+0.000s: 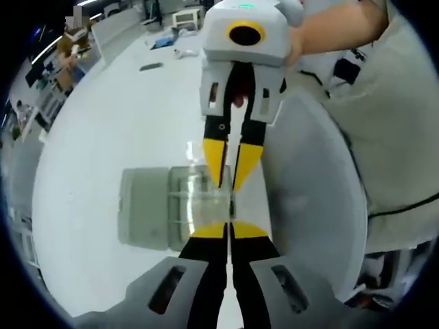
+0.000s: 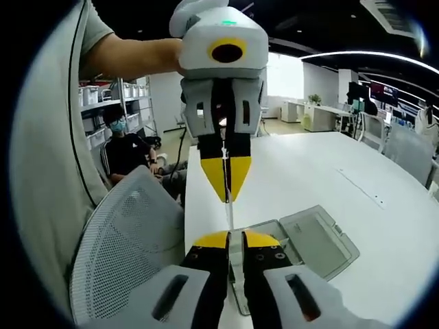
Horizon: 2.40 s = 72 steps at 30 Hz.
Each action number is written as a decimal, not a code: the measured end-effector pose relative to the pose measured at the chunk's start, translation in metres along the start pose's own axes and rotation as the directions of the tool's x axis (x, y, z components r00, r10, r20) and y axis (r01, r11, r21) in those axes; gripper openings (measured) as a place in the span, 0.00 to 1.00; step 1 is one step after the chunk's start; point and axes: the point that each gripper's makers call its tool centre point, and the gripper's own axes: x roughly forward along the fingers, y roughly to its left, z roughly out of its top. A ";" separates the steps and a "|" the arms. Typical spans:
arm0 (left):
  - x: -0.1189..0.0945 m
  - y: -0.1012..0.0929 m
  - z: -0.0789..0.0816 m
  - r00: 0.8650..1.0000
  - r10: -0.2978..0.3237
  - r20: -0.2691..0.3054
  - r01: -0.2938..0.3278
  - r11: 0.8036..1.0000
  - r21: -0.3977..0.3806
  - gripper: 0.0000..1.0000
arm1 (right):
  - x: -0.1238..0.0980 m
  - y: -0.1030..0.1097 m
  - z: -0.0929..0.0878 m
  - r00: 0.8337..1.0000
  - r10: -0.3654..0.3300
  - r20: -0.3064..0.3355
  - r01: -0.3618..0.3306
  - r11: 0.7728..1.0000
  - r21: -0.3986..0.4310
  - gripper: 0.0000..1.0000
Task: Insert the divider into the dual guide fixture by aligning both edges with the guide slots and pushing it downward to the bottom, including one-sided entry, uneven engagement, binding, and posture correction.
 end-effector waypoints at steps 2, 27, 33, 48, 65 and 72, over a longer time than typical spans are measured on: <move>0.000 0.001 0.000 1.000 0.005 -0.004 -0.005 1.000 0.007 0.00 | 0.001 0.002 0.001 1.000 0.006 0.003 -0.006 1.000 -0.003 0.00; 0.000 -0.001 0.001 1.000 0.014 -0.007 -0.014 0.999 0.036 0.00 | 0.006 0.002 -0.002 1.000 0.006 -0.002 -0.006 1.000 0.019 0.00; -0.003 0.002 -0.003 0.999 0.032 -0.029 -0.030 0.999 0.041 0.00 | 0.007 0.002 -0.001 1.000 0.004 -0.009 -0.003 0.999 0.035 0.04; -0.002 0.013 -0.011 0.996 0.051 -0.068 -0.053 0.998 -0.025 0.00 | 0.003 -0.001 -0.004 1.000 -0.012 -0.022 0.013 0.999 0.040 0.10; 0.010 0.030 -0.031 0.984 0.080 -0.157 -0.090 0.994 -0.063 0.00 | -0.006 -0.010 -0.017 0.996 -0.064 -0.056 0.068 0.994 0.087 0.30; 0.017 0.033 -0.031 0.983 0.074 -0.166 -0.087 0.994 -0.073 0.00 | -0.008 -0.012 -0.020 0.995 -0.082 -0.064 0.088 0.992 0.094 0.37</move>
